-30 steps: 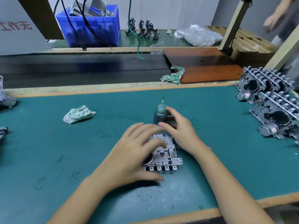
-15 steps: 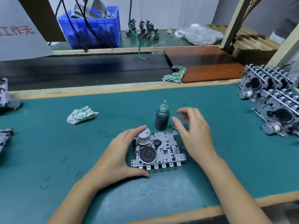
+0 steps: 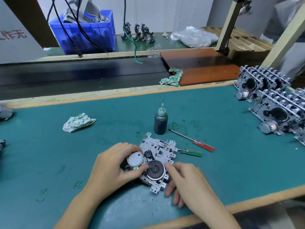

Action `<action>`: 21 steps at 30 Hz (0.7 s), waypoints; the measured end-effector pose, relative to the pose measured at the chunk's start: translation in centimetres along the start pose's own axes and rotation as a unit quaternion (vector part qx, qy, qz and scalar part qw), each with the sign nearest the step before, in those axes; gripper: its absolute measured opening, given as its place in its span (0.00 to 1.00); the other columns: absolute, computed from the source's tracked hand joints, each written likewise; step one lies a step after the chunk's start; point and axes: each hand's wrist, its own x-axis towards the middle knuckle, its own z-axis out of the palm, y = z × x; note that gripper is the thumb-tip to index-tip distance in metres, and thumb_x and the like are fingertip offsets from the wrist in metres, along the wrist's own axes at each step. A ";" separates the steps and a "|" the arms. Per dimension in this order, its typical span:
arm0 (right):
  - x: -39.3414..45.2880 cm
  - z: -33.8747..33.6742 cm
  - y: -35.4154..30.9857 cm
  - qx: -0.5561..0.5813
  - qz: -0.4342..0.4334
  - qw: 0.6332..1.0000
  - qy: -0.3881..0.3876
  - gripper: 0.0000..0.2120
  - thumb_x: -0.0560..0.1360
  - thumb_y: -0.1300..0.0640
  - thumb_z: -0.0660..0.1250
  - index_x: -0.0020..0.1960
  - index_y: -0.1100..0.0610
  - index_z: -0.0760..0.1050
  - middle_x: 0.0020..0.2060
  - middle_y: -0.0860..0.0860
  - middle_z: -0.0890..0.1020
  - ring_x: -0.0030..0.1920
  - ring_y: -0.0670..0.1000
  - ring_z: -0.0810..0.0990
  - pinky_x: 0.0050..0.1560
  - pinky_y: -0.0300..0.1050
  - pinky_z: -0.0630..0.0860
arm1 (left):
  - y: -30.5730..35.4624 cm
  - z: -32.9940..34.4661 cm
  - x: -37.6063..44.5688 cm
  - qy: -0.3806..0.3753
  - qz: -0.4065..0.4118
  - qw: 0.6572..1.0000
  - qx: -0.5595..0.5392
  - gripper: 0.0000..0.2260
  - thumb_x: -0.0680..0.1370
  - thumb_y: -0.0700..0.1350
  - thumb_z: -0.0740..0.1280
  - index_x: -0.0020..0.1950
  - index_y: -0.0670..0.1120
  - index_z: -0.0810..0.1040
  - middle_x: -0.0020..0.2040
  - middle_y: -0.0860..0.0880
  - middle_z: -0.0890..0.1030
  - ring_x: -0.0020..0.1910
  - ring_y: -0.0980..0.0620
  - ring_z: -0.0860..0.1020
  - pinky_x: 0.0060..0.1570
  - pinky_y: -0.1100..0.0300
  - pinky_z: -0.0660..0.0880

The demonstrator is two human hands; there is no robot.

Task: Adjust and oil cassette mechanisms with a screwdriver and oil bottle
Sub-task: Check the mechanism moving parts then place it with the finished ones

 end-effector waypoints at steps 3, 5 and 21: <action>0.0 0.1 0.2 0.032 -0.008 0.999 0.011 0.17 0.80 0.47 0.57 0.39 0.55 0.73 0.28 0.51 0.82 0.19 0.47 0.74 0.23 0.34 0.69 | 0.3 0.1 0.0 0.020 0.007 1.000 0.004 0.16 0.69 0.61 0.67 0.42 0.49 0.79 0.37 0.58 0.79 0.36 0.59 0.75 0.36 0.60 0.73; 0.0 0.1 0.3 0.079 -0.002 0.997 0.020 0.17 0.80 0.48 0.59 0.38 0.58 0.73 0.26 0.53 0.81 0.19 0.49 0.74 0.22 0.35 0.68 | 0.5 0.1 0.0 0.034 0.017 0.999 -0.001 0.18 0.68 0.61 0.68 0.41 0.46 0.81 0.37 0.58 0.80 0.35 0.60 0.75 0.36 0.63 0.73; -2.3 -15.9 0.7 -0.346 -0.188 0.786 0.476 0.23 0.77 0.46 0.61 0.28 0.51 0.58 0.18 0.44 0.58 0.19 0.54 0.61 0.26 0.37 0.56 | 14.3 10.2 9.0 -0.082 0.139 0.982 0.102 0.17 0.71 0.57 0.69 0.49 0.46 0.74 0.35 0.49 0.80 0.34 0.45 0.79 0.27 0.59 0.67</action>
